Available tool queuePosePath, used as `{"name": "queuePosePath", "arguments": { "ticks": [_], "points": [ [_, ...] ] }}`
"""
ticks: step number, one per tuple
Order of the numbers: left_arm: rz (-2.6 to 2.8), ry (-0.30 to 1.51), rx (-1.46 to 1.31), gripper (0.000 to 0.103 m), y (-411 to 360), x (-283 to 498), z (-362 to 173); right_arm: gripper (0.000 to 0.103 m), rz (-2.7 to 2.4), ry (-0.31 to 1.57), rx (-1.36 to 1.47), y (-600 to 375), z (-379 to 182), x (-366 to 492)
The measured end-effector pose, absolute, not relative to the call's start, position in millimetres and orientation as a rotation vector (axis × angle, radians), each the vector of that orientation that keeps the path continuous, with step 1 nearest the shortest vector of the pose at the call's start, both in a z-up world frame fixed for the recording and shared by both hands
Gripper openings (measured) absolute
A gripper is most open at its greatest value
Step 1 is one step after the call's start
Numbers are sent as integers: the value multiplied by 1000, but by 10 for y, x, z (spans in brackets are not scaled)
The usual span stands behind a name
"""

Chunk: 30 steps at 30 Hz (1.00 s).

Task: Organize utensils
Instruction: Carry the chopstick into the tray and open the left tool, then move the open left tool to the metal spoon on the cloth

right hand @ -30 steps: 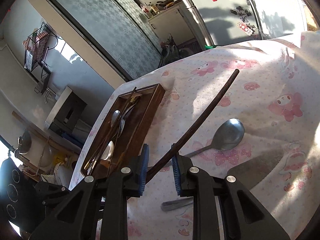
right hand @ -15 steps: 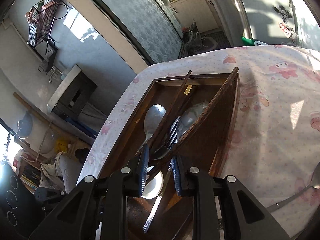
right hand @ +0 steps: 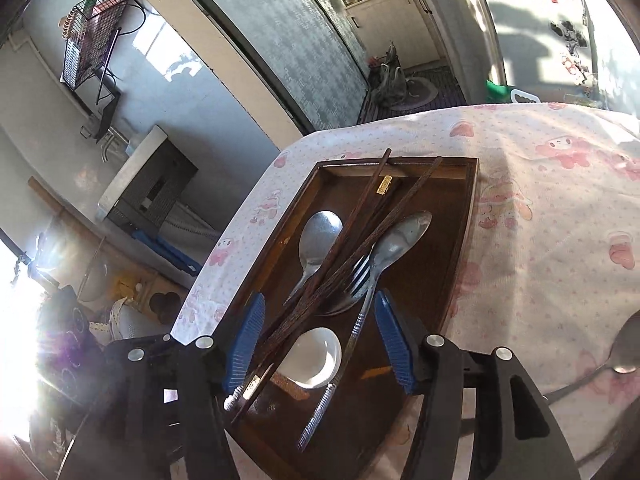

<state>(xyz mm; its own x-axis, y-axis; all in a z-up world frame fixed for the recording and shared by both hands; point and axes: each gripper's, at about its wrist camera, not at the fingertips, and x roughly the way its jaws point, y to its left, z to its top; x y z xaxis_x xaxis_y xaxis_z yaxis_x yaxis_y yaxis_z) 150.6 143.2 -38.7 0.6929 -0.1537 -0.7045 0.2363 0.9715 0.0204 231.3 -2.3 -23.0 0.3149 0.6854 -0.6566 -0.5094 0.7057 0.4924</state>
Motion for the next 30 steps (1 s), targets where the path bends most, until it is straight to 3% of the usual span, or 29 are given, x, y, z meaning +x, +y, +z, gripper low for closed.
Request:
{"name": "queuePosePath", "arguments": {
  "ticks": [4,6,11,19,24,30],
  "points": [
    [-149,747,181,67,1368,1451,-357,65,783,921,216,-485,-24,2164],
    [-160,724,195,74,1300,1392,-290,67,755,896,223,-804,62,2115],
    [-286,684,242,80,829,1306,-177,69,633,869,269,-1606,36,2111],
    [-375,729,328,81,-84,1577,-289,67,532,895,343,-2258,-352,2317],
    [-428,764,248,81,-338,1725,-379,39,555,911,270,-2177,-530,2448],
    [-447,763,284,81,-545,1763,-514,36,552,920,173,-1939,-714,2555]
  ]
}}
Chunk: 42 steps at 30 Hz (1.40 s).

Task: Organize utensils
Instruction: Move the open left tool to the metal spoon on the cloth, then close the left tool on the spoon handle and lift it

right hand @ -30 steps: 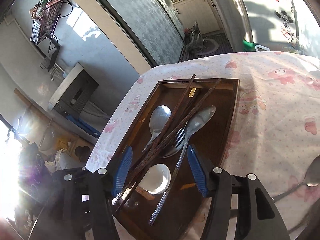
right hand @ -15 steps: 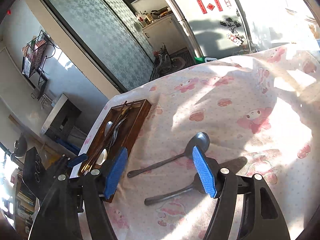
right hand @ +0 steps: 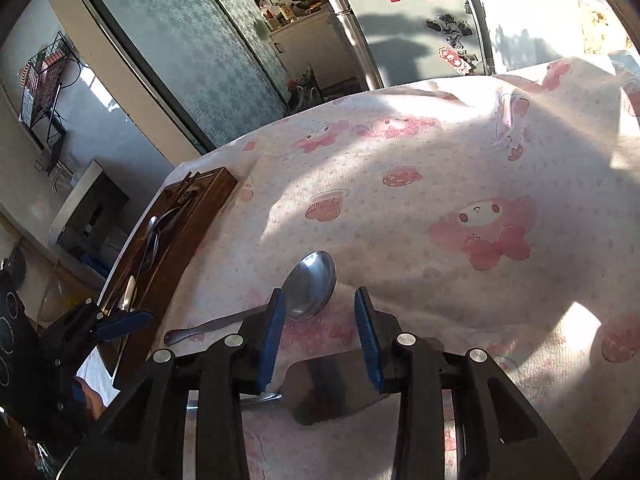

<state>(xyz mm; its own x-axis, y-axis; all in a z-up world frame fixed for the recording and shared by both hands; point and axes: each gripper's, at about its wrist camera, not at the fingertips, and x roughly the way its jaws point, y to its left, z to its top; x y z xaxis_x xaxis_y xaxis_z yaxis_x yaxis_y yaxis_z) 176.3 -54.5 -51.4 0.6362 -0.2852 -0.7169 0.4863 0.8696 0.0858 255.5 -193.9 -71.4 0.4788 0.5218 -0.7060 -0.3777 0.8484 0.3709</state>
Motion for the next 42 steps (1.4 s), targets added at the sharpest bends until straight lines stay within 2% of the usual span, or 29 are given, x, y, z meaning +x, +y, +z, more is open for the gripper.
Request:
{"name": "queuePosePath", "arguments": {
  "ticks": [1,5,15,22,24,25,27,28,29,30,42],
  "points": [
    [-443,765,289,81,-549,1766,-522,35,554,918,163,-1915,-706,2565],
    [-441,761,290,82,-544,1774,-552,11,546,911,119,-1877,-729,2603],
    [-397,704,388,82,-638,1634,-590,3,672,865,235,-2263,-353,2372],
    [-389,694,408,81,-678,1614,-607,1,744,827,238,-2261,-55,2144],
    [-392,703,396,72,-660,1632,-612,1,765,828,242,-2241,-27,2107],
    [-392,709,394,71,-659,1640,-619,1,775,829,246,-2233,-16,2092],
    [-397,723,393,58,-657,1657,-634,1,793,829,245,-2204,9,2059],
    [-396,729,393,49,-655,1668,-641,1,794,825,240,-2193,29,2041],
    [-394,732,390,26,-653,1672,-644,1,794,821,233,-2184,46,2025],
    [-394,736,384,12,-646,1675,-646,1,789,817,227,-2177,51,2018],
    [-416,711,385,11,-607,1528,-489,2,767,813,219,-2116,47,2044]
  ]
}}
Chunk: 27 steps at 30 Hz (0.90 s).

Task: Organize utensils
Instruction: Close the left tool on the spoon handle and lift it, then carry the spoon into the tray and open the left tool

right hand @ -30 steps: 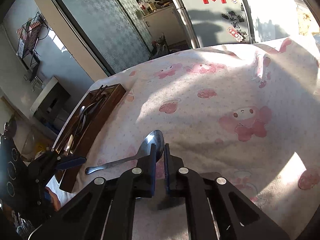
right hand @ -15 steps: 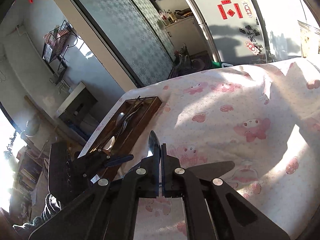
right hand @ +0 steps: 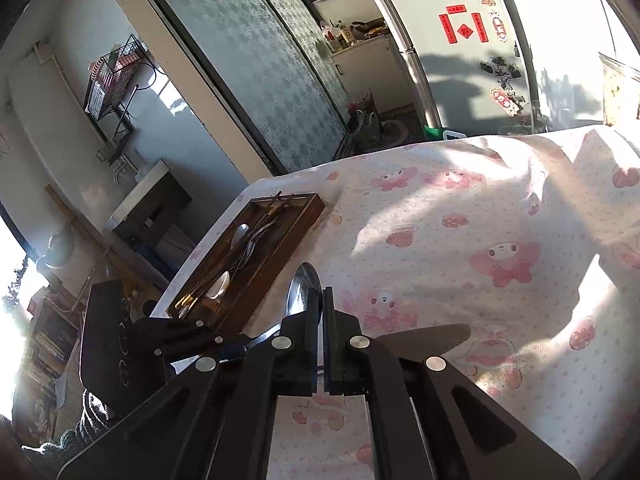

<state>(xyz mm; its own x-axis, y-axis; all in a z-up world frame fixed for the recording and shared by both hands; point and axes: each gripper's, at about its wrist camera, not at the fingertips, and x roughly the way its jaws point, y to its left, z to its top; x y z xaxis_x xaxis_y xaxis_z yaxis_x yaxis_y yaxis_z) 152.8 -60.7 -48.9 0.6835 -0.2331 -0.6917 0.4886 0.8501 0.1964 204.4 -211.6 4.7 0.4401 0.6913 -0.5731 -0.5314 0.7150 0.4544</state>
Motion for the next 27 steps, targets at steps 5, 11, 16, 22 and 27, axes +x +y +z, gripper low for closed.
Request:
{"name": "queuePosePath", "arguments": {
  "ticks": [5,11,16,22,27],
  "points": [
    [-395,701,349,12,-346,1476,-352,2,783,813,187,-1816,148,2072],
    [-332,697,311,11,139,1431,-220,2,840,820,170,-1215,251,2210],
    [-260,705,288,11,594,1388,-174,3,881,852,151,-635,191,2367],
    [-196,753,228,12,1057,1482,-300,4,883,894,128,-113,-10,2535],
    [-180,779,186,13,1246,1591,-413,5,849,921,113,51,-177,2628]
  ]
}}
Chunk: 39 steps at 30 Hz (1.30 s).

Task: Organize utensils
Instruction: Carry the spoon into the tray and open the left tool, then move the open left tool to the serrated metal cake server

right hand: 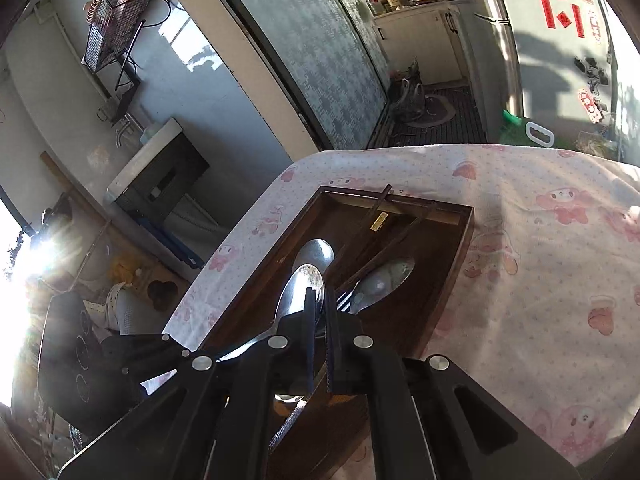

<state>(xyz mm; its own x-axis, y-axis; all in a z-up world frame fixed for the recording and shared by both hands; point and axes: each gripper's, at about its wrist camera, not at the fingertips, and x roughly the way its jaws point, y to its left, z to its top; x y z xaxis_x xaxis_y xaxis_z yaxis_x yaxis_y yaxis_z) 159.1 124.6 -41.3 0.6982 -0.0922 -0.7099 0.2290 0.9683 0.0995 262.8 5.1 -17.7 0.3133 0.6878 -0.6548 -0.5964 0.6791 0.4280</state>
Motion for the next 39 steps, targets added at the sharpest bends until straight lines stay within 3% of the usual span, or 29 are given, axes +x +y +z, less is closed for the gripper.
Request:
{"name": "queuePosePath", "arguments": {
  "ticks": [7,10,12,17,26,32,39],
  "points": [
    [-164,778,196,16,1224,1600,-403,13,820,946,89,71,-279,2645],
    [-147,761,186,25,1240,1572,-355,31,813,933,99,0,-245,2610],
    [-145,746,185,47,1225,1534,-300,48,806,918,109,-84,-197,2597],
    [-144,703,215,69,1033,1435,-141,57,769,885,137,-424,-37,2540],
    [-324,682,275,71,101,1386,-147,59,647,841,136,-1654,171,2187],
    [-461,745,357,71,-702,1430,-374,59,552,863,240,-2424,-48,2161],
    [-470,808,347,66,-1037,1710,-559,59,574,919,295,-2615,-316,2179]
  ]
}}
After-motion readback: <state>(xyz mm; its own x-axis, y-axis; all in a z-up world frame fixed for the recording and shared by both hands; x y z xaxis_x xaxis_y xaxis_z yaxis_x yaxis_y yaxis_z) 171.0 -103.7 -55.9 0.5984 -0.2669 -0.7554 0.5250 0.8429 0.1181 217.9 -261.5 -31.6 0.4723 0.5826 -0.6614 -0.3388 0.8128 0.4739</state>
